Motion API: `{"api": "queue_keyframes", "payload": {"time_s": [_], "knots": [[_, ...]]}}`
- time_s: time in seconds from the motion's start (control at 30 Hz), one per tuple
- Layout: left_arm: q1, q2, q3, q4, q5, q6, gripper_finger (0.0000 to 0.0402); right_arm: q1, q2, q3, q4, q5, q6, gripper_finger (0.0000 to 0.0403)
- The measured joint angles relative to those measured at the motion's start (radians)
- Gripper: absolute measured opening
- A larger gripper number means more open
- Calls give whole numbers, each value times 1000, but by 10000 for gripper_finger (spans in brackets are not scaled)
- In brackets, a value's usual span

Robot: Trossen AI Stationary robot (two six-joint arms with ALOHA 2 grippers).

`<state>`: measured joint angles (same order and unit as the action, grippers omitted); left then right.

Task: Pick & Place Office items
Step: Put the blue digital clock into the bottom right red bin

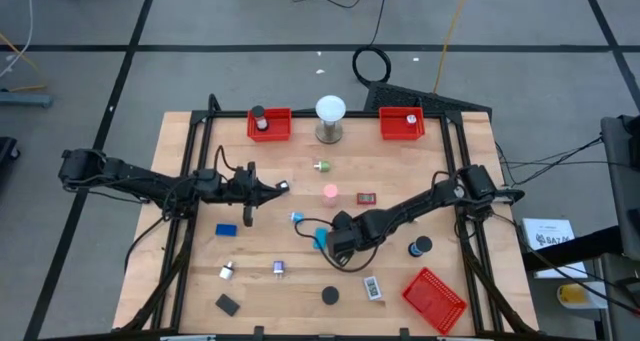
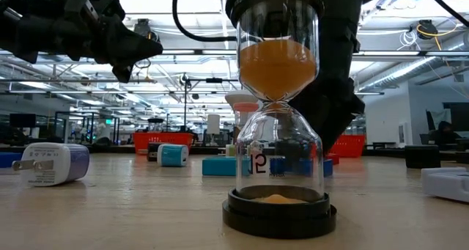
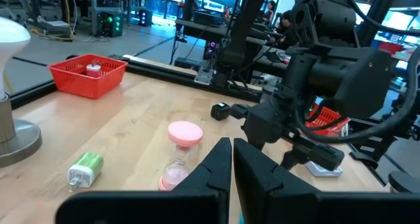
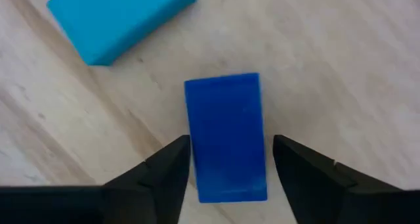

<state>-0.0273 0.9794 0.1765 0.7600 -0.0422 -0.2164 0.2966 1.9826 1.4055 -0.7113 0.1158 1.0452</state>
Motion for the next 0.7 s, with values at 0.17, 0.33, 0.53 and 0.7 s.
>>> {"api": "queue_keyframes", "payload": {"time_s": [0.17, 0.33, 0.53, 0.7], "knots": [[1, 0, 0, 0, -9, 1, 17, -2, -1, 0, -1, 12, 12, 141], [28, 0, 0, 0, -11, -21, 17, -5, -14, 0, -36, -16, 21, 142], [74, 0, 0, 1, -11, -25, 17, -8, -132, -2, -140, -17, 23, 164], [100, 0, 0, 1, -11, -25, 17, -7, -273, -2, -218, -15, 19, 142]]}}
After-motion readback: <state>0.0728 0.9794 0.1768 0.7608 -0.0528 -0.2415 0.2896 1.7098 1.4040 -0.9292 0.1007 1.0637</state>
